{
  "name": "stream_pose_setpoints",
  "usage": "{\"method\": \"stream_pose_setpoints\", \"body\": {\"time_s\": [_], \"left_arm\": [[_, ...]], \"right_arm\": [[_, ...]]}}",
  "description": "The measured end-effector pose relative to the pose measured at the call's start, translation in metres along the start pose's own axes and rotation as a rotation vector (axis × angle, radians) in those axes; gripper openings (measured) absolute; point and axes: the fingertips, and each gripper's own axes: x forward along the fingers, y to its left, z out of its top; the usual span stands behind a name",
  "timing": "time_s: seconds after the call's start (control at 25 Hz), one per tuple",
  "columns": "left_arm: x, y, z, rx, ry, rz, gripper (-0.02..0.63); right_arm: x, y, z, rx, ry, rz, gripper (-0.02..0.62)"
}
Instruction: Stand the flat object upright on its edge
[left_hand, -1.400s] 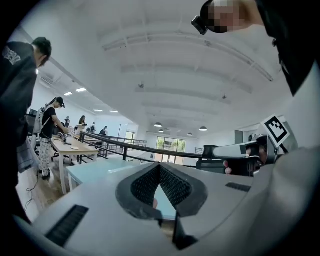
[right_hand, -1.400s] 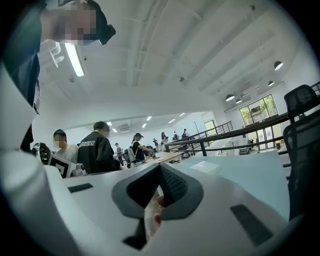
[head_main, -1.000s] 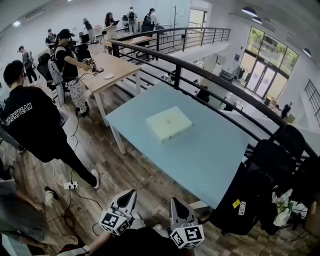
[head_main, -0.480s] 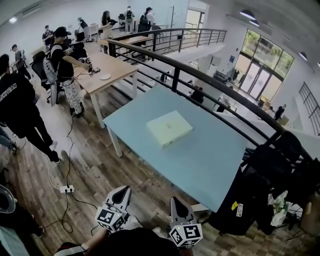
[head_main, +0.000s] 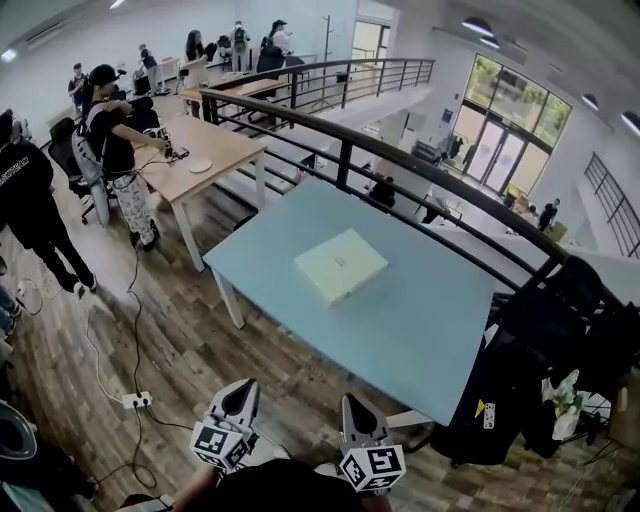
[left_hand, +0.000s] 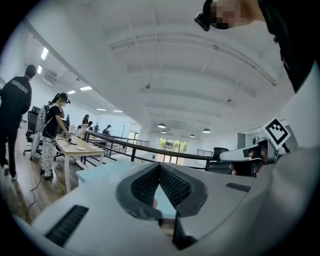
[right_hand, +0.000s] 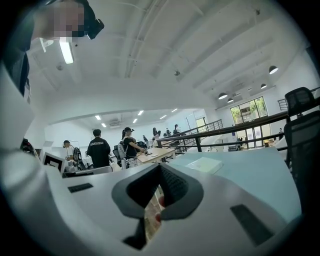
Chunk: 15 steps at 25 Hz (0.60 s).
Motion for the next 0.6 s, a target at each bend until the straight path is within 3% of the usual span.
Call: {"method": "stream_pose_setpoints", "body": {"time_s": [0.2,0.6], "left_arm": [[-0.008,0.033,-0.002,0.008,-0.015,0.013,0.002],[-0.002,0.057,-0.008,-0.015,0.021,0.013,0.002]], "right_arm": [[0.021,0.02,-0.009,-0.007,0.001,-0.004,0.006],[0.047,0.02,-0.015,-0.006,0.027,-0.026,0.006]]}}
